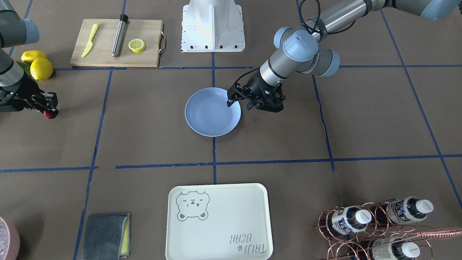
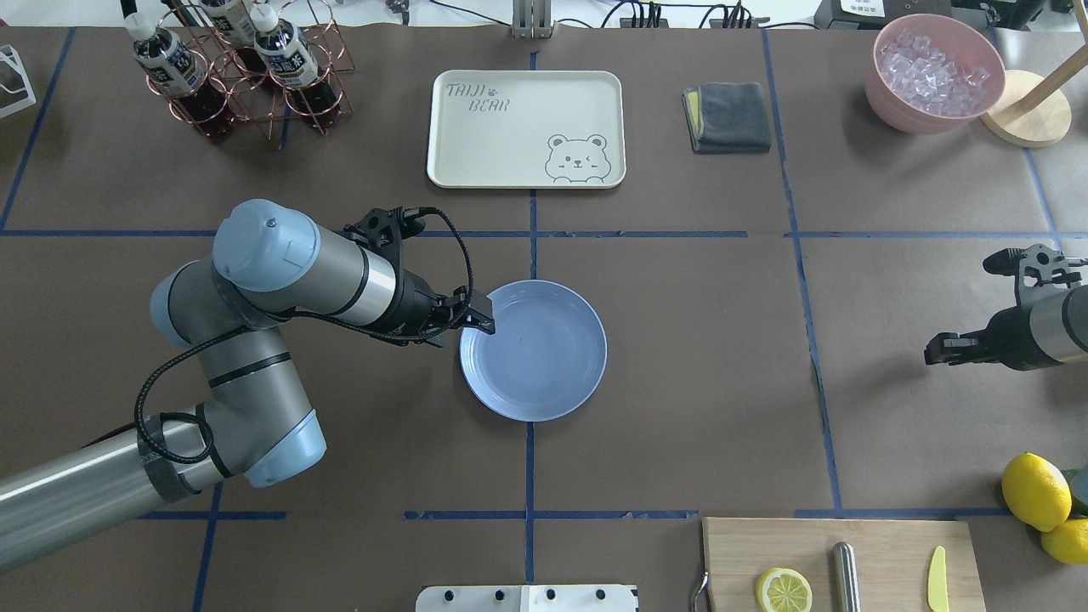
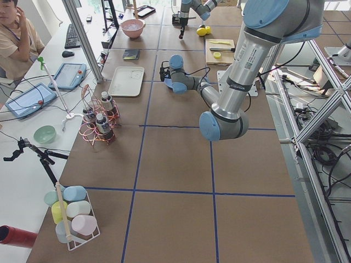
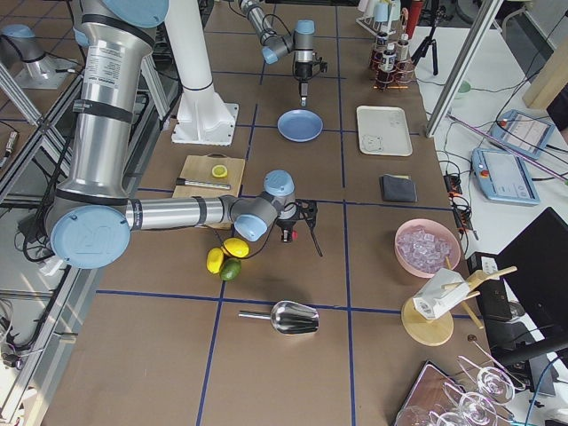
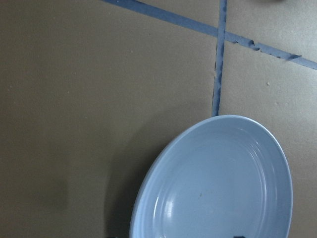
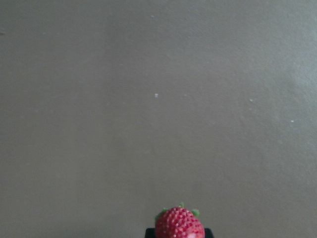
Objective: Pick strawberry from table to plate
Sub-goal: 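Carry the strawberry over the plate with the right gripper while the left gripper withdraws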
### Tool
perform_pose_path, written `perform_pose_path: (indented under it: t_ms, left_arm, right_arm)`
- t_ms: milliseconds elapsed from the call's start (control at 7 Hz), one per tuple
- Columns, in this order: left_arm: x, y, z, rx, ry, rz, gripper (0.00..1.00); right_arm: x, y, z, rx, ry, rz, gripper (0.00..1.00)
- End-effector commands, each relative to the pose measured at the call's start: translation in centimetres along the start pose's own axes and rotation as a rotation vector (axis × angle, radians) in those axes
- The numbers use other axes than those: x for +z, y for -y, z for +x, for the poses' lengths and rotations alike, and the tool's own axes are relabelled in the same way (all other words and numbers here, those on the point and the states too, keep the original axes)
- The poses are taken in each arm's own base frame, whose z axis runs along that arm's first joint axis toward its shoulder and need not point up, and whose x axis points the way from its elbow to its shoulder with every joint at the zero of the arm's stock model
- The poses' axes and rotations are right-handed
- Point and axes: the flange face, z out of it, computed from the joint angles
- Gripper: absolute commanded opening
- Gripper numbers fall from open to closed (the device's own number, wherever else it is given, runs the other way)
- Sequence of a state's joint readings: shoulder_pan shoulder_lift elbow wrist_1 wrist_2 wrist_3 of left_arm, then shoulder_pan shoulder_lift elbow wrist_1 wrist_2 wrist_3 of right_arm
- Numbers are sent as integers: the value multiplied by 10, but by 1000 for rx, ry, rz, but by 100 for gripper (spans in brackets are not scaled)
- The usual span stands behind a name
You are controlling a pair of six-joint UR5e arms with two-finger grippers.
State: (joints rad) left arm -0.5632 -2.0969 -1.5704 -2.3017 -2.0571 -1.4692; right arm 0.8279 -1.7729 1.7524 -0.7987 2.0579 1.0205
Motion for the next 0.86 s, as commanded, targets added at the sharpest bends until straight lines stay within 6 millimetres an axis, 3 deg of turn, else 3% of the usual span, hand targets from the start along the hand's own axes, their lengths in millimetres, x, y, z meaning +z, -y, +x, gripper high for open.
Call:
perform_pose_path:
  t_ms: [0, 286, 429, 571, 714]
  left_arm:
    - [-42, 3, -4, 11, -36, 31, 83]
    - [-115, 22, -32, 27, -56, 123, 83]
    - [-143, 31, -59, 78, -33, 167, 83]
    - [-159, 33, -83, 151, 0, 187, 83]
    - [-188, 39, -117, 200, 44, 227, 83]
  right_arm:
    - [-36, 0, -65, 8, 108, 32, 0]
    - [-39, 7, -180, 81, 256, 23, 0]
    - [-37, 12, -255, 106, 264, 12, 0]
    - [-38, 11, -330, 97, 234, -2, 0]
    - [-33, -8, -393, 76, 213, -28, 0]
